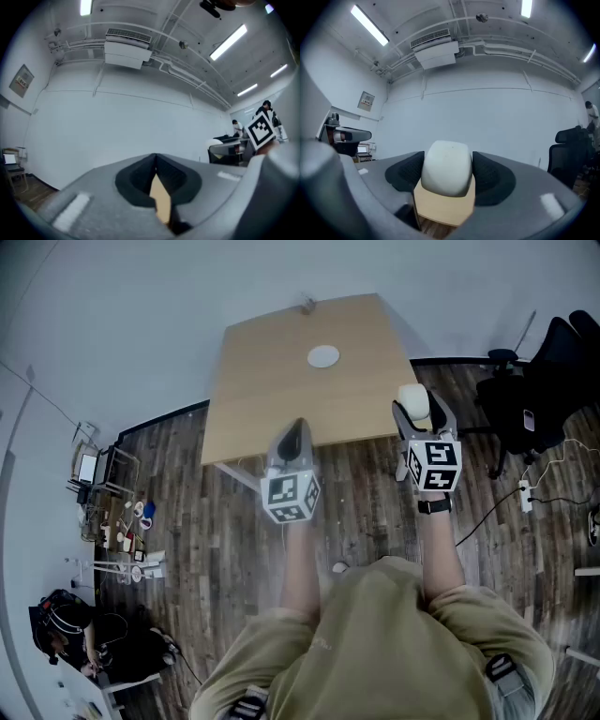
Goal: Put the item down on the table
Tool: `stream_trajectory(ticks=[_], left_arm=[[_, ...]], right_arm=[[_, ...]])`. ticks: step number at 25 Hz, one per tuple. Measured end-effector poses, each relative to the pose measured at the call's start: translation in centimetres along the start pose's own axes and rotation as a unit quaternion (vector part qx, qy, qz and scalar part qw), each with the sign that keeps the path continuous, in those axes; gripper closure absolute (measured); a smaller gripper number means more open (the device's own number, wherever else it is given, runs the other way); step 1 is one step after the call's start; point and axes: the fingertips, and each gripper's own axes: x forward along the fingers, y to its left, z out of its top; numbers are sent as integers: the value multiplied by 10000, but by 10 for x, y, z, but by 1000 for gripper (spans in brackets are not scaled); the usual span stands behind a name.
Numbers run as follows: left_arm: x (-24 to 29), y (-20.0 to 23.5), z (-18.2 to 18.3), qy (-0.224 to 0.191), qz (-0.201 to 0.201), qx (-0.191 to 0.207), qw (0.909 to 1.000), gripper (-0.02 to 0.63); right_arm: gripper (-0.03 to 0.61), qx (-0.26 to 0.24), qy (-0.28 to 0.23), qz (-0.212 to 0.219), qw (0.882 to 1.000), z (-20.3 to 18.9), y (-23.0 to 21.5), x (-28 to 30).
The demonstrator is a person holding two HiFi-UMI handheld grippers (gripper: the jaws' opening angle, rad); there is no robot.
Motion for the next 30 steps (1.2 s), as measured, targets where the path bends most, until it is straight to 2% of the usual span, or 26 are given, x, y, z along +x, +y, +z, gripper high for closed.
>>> stream_trajectory(ticks=[4, 7, 10, 15, 18, 21, 25, 30], left_arm=[[10, -23, -7, 51, 107, 106, 9999, 612], [15, -47, -13, 130, 10, 298, 9995, 612], [18, -55, -18, 201, 13, 290, 9994, 612], [29, -45, -29, 331, 160, 213, 9991, 612], [40, -44, -38, 374, 152, 150, 9991, 612], [59, -38, -44, 429, 57, 150, 9990, 612], [85, -15, -40, 316, 14, 124, 9994, 612], [121, 30, -31, 173, 206, 219, 9994, 612]], right_arm=[[253, -46, 20, 188, 9998, -6, -15, -2], [253, 174, -35, 165, 9997, -12, -35, -6], [253, 366, -168, 125, 9991, -14, -53, -9], [253, 368, -125, 307, 9988, -21, -53, -2], [253, 282, -324, 564, 9975, -21, -47, 8], [255, 152, -456, 545, 9974, -19, -46, 28], [255, 75, -499, 571, 9971, -13, -39, 63], [253, -55, -507, 596, 9969, 1, -29, 106]])
